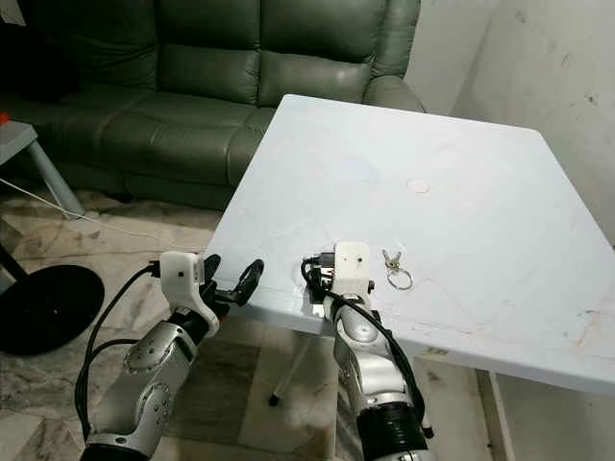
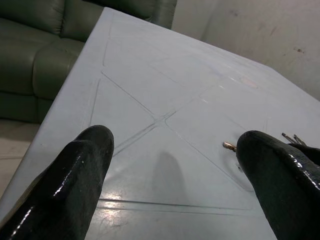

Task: Hang keys on a hook

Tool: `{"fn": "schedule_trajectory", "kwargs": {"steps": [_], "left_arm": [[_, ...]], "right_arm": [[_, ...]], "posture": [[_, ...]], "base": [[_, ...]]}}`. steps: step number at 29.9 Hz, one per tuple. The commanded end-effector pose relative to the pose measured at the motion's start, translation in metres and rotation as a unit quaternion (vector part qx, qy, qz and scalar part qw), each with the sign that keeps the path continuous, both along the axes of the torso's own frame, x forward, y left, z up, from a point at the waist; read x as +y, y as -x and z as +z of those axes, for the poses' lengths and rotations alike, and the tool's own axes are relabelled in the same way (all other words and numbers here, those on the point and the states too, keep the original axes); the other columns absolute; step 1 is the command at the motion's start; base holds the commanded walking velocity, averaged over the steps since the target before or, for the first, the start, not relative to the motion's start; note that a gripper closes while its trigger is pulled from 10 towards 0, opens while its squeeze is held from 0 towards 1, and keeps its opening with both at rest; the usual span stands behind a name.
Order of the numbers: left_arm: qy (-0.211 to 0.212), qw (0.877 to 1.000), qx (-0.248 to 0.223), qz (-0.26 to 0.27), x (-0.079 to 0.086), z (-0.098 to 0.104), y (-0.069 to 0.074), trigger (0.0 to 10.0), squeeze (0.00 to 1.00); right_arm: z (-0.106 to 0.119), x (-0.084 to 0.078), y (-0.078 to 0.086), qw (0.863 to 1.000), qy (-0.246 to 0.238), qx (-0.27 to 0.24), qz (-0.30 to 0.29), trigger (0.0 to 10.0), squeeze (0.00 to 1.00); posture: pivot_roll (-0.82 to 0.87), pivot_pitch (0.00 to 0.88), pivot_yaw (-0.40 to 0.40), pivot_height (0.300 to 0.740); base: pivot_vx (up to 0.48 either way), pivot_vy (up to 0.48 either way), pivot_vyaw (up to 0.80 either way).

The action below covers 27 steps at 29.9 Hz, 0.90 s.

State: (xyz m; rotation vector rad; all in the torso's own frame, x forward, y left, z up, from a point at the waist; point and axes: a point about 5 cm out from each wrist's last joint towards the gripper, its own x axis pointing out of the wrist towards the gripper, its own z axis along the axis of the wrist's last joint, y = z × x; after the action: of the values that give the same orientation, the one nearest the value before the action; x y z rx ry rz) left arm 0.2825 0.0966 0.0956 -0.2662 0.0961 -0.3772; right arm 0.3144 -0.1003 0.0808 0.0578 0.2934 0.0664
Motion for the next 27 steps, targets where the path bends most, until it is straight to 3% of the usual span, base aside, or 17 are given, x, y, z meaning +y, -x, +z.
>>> {"fn": "schedule_trajectory", "kwargs": {"steps": [1,17,27], "left_arm": [[0.006,1.0,-0.001,-0.002,-0.005,0.003,0.001,10.0,0.0],[0.002,0.999,0.002,-0.038,-0.019,0.001,0.006,10.0,0.0],[0.001,0.999,0.0,-0.039,-0.019,0.002,0.003,10.0,0.0]], "right_arm": [[0.003,-0.004,-0.001,1.0,-0.005,-0.007,-0.008,0.0,0.0],[0.001,-0.006,0.003,1.0,-0.006,-0.009,-0.008,0.0,0.0],[0.001,-0.006,0.003,1.0,-0.007,-0.014,-0.009,0.0,0.0]], "posture": [[-0.01,0.034,-0.081,0.74],[-0.02,0.027,-0.064,0.74],[-0.03,0.017,-0.059,0.74]], "base": [[0.0,0.0,0.0],[0.0,0.0,0.0],[0.0,0.0,0.0]]}}
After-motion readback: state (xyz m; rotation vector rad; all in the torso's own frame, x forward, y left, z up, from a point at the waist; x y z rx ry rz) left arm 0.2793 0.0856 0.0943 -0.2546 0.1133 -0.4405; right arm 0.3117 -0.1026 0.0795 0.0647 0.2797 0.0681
